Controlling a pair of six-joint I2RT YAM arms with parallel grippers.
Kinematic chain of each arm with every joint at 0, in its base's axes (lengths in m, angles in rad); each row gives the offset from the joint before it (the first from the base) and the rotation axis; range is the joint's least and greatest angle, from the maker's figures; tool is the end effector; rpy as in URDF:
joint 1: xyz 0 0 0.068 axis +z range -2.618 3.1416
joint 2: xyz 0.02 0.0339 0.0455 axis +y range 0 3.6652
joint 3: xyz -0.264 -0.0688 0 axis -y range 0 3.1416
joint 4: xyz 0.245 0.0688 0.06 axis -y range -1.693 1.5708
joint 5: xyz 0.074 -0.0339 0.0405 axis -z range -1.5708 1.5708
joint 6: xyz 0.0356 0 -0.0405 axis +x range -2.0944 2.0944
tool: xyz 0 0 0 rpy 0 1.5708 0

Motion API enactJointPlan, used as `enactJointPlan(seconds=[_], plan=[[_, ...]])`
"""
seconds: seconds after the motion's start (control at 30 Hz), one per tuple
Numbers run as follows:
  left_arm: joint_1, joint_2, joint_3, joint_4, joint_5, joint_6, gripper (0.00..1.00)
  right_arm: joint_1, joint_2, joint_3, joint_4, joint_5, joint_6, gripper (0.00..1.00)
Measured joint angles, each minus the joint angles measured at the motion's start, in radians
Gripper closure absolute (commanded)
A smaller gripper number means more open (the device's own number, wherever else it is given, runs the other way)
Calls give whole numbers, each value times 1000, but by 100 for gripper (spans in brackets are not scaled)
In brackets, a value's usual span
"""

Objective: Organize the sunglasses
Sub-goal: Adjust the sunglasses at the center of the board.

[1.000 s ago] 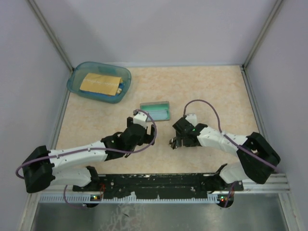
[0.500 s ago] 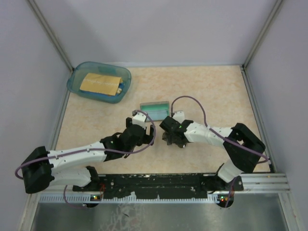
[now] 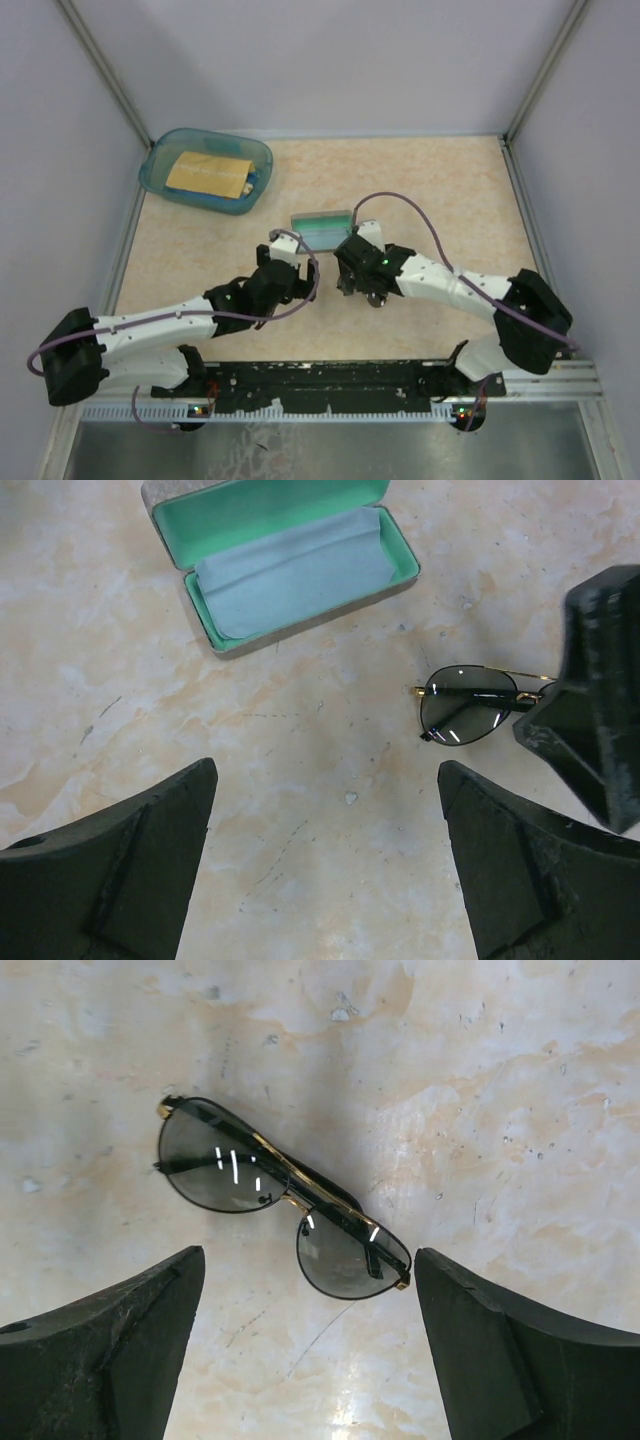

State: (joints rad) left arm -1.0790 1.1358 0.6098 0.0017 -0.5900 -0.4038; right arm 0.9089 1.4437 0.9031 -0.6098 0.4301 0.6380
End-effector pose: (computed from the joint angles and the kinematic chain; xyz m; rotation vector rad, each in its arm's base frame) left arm 0.1310 -0.2026 0.2299 0.3291 1.9879 -0.3284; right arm 0.1782 0.2046 0.2036 -0.2263 2.5396 -0.0184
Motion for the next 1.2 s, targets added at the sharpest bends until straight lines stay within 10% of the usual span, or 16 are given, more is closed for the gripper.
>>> enactJointPlan(seconds=[0.4,1.2], plan=[[241,58,-93,164,267,-27,0,-114,-246,-79,125,-142,-97,18],[363,428,0,406,529,-72,0,-271,-332,-164,322,-327,-176,19]])
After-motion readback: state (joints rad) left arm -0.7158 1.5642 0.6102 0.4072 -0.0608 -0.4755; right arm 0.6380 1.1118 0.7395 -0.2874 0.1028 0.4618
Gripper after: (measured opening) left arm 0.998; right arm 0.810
